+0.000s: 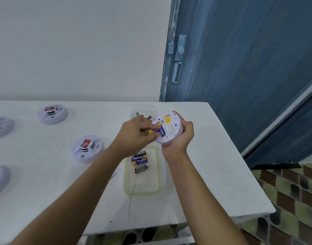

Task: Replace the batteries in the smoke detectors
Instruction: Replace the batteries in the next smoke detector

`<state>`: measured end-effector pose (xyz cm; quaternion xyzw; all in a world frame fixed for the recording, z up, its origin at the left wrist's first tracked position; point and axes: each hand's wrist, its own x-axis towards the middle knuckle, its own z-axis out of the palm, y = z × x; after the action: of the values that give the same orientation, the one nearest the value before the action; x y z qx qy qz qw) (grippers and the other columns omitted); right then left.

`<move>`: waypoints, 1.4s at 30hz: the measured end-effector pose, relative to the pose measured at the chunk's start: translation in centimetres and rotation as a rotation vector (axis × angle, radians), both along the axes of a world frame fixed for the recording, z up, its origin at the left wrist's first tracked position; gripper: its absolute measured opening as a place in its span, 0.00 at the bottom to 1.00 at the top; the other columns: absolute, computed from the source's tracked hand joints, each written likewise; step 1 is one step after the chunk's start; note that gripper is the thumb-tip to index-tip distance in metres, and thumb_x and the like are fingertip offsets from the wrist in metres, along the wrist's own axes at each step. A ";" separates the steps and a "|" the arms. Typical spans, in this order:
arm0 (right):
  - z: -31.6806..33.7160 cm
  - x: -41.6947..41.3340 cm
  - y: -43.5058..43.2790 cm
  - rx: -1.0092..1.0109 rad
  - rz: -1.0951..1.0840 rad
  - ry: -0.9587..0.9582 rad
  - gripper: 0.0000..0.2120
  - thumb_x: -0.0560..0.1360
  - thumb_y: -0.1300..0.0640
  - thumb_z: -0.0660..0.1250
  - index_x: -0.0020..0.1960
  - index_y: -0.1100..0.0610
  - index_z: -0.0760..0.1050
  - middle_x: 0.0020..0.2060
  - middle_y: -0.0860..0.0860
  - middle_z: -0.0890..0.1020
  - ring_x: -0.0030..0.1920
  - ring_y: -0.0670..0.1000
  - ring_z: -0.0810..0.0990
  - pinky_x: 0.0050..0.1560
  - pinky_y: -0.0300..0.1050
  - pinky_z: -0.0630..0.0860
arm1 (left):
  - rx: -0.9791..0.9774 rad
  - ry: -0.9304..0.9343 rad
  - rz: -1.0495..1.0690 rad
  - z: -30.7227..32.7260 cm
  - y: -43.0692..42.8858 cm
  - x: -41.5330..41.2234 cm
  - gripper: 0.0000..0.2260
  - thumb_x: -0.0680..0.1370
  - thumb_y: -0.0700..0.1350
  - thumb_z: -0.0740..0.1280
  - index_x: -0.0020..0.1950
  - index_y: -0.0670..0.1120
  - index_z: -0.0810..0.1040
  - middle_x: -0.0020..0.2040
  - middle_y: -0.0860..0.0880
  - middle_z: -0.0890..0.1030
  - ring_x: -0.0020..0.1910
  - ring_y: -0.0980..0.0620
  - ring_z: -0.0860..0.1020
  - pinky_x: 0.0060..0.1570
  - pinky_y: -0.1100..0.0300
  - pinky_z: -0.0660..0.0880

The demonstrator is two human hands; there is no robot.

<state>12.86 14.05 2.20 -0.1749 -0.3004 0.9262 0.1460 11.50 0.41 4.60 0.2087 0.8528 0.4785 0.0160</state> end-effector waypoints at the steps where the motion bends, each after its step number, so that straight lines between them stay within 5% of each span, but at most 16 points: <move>1: 0.0 0.0 -0.2 0.009 -0.006 -0.008 0.18 0.78 0.51 0.54 0.55 0.55 0.80 0.44 0.56 0.82 0.43 0.57 0.81 0.39 0.44 0.78 | -0.001 -0.006 0.000 0.0 -0.1 0.4 0.09 0.74 0.43 0.72 0.53 0.53 0.85 0.52 0.57 0.79 0.46 0.62 0.78 0.44 0.74 0.71; 5: 0.3 0.0 -1.0 0.018 -0.025 -0.027 0.18 0.78 0.51 0.55 0.56 0.56 0.80 0.45 0.56 0.82 0.43 0.57 0.81 0.38 0.44 0.78 | 0.032 -0.047 -0.045 0.3 -1.2 1.5 0.11 0.76 0.39 0.70 0.55 0.51 0.85 0.51 0.57 0.80 0.48 0.68 0.77 0.45 0.76 0.71; 10: 0.3 0.2 -1.9 0.010 -0.016 -0.016 0.18 0.77 0.51 0.55 0.56 0.57 0.79 0.49 0.58 0.81 0.48 0.60 0.80 0.44 0.48 0.78 | 0.223 -0.248 -0.057 0.6 -2.5 1.9 0.10 0.67 0.39 0.79 0.46 0.46 0.85 0.39 0.47 0.85 0.42 0.52 0.84 0.50 0.57 0.80; 17: 0.7 0.4 -3.1 -0.007 0.040 0.008 0.17 0.78 0.52 0.54 0.55 0.58 0.77 0.42 0.56 0.81 0.41 0.57 0.81 0.38 0.44 0.78 | 0.139 -0.072 -0.051 -0.1 -3.2 1.9 0.07 0.72 0.41 0.76 0.49 0.48 0.86 0.48 0.55 0.84 0.50 0.63 0.81 0.51 0.71 0.75; 22: 0.6 0.4 -4.3 0.013 0.078 0.024 0.17 0.77 0.52 0.54 0.54 0.58 0.78 0.45 0.58 0.81 0.45 0.59 0.80 0.43 0.47 0.76 | 0.217 -0.100 0.017 -0.2 -3.8 1.8 0.07 0.71 0.37 0.76 0.48 0.45 0.86 0.47 0.50 0.84 0.48 0.58 0.82 0.51 0.66 0.76; 29: 0.6 0.2 -5.1 0.040 0.110 0.057 0.19 0.74 0.50 0.54 0.55 0.57 0.78 0.50 0.59 0.80 0.50 0.61 0.78 0.44 0.48 0.77 | 0.363 -0.332 0.126 0.1 -4.9 1.8 0.15 0.65 0.37 0.80 0.35 0.41 0.73 0.38 0.42 0.85 0.44 0.49 0.85 0.41 0.54 0.79; 33: 0.6 0.3 -5.8 0.029 0.130 0.069 0.21 0.66 0.48 0.58 0.53 0.56 0.79 0.48 0.58 0.80 0.49 0.60 0.78 0.44 0.48 0.76 | 0.428 -0.413 0.142 0.0 -5.3 1.5 0.19 0.66 0.33 0.78 0.32 0.43 0.67 0.32 0.47 0.80 0.43 0.52 0.85 0.33 0.63 0.75; 36: 0.3 0.3 -6.2 0.049 0.131 0.068 0.20 0.69 0.49 0.57 0.53 0.56 0.79 0.49 0.58 0.80 0.50 0.60 0.78 0.45 0.48 0.76 | 0.464 -0.481 0.138 -0.6 -5.8 1.2 0.20 0.66 0.33 0.78 0.31 0.43 0.66 0.30 0.46 0.76 0.38 0.52 0.83 0.31 0.64 0.72; 39: -0.1 0.2 -6.1 0.049 0.140 0.055 0.18 0.74 0.50 0.55 0.53 0.57 0.79 0.47 0.58 0.81 0.48 0.59 0.79 0.45 0.48 0.76 | 0.402 -0.511 0.132 -0.9 -6.1 1.4 0.16 0.67 0.39 0.79 0.34 0.41 0.71 0.41 0.37 0.80 0.38 0.49 0.82 0.35 0.61 0.78; 42: -0.5 0.3 -6.1 0.039 0.170 0.026 0.18 0.77 0.51 0.53 0.53 0.57 0.79 0.46 0.57 0.81 0.48 0.59 0.78 0.45 0.48 0.75 | 0.159 -0.421 0.120 -1.0 -6.6 1.7 0.17 0.69 0.50 0.78 0.41 0.38 0.76 0.43 0.43 0.84 0.38 0.50 0.84 0.35 0.56 0.81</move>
<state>13.11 7.98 1.68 -0.1340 -0.3300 0.9315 0.0740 13.19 -6.24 3.63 0.0538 0.8012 0.5772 0.1485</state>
